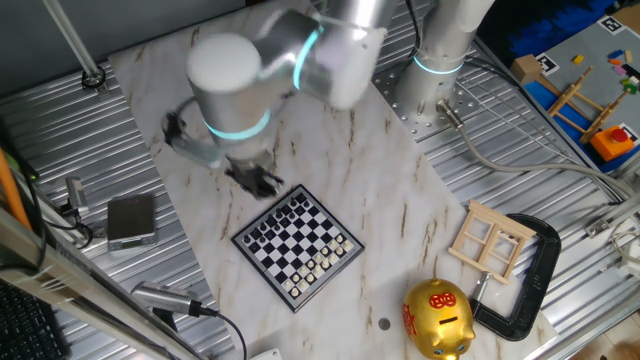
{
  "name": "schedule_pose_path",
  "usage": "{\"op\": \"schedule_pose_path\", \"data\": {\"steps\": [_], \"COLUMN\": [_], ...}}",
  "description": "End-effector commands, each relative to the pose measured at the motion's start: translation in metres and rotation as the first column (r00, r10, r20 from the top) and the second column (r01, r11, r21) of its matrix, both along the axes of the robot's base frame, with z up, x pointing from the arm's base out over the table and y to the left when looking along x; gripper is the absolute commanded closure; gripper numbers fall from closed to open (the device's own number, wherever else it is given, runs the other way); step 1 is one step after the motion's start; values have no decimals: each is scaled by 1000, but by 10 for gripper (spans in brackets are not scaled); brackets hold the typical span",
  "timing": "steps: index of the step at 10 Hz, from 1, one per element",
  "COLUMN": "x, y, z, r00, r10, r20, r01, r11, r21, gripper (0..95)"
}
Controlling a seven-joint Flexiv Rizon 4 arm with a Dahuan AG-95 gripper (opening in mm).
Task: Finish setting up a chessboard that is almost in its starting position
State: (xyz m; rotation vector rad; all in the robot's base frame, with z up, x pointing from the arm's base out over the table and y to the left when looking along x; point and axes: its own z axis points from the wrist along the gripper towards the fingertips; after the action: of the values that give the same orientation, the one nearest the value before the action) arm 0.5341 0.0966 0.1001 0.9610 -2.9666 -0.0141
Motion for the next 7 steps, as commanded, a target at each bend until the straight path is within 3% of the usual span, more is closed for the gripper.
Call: {"op": "schedule_pose_path", "data": {"steps": [1,5,6,7], "x": [-3,-3,-3,-3], "y": [-14,-12,-12,-12], "z": [-3,-3,-3,-3], "r00": [994,999,999,1000], "r10": [107,52,34,25], "r20": [-6,6,0,-1], "r01": [-106,-52,-34,-25], "r11": [994,998,999,999], "r21": [22,39,30,45], "gripper": [950,950,950,950]}}
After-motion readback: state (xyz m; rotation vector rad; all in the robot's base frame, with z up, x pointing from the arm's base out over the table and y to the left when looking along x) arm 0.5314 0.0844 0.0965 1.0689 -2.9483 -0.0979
